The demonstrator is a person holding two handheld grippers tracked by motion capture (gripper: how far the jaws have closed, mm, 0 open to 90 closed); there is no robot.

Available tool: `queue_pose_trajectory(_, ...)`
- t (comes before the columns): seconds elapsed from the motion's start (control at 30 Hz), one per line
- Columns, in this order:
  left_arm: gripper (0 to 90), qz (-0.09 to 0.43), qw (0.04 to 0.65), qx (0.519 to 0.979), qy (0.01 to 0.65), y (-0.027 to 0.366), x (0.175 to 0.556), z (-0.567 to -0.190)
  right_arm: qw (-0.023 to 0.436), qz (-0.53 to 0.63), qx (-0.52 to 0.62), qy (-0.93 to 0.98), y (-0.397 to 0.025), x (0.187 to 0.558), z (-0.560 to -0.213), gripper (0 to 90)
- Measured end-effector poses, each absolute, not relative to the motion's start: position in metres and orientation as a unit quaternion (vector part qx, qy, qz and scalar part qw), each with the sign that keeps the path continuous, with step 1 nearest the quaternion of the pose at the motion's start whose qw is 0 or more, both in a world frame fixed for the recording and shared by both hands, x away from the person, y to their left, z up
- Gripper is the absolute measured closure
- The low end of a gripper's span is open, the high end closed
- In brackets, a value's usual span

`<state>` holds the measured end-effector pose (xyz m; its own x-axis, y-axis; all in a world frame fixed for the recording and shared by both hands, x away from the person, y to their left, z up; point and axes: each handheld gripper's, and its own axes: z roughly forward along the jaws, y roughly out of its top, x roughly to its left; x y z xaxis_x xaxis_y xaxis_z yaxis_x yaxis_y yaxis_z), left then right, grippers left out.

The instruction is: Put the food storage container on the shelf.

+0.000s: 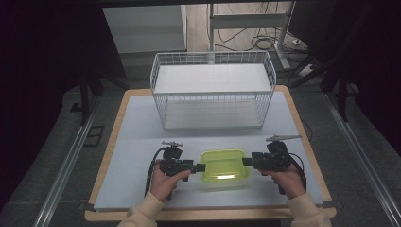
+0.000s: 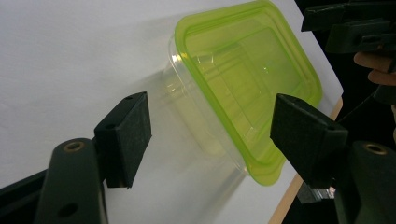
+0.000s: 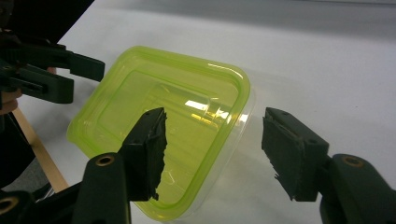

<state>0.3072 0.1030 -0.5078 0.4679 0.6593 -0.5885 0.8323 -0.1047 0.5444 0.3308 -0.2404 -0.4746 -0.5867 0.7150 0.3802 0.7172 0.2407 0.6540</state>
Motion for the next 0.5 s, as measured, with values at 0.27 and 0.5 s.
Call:
queue_pose_trajectory(0.27,37.6,-0.117,0.433,0.735,0.508,0.095,0.310,-0.514,0.020,-0.410,-0.462,-0.786,-0.243,0.331,-0.480,44.4)
queue_pose_trajectory(0.5,49.3,-0.131,0.429,0.737,0.506,0.093,0.310,-0.517,0.044,-0.411,-0.468,-0.781,-0.246,0.333,-0.486,54.2)
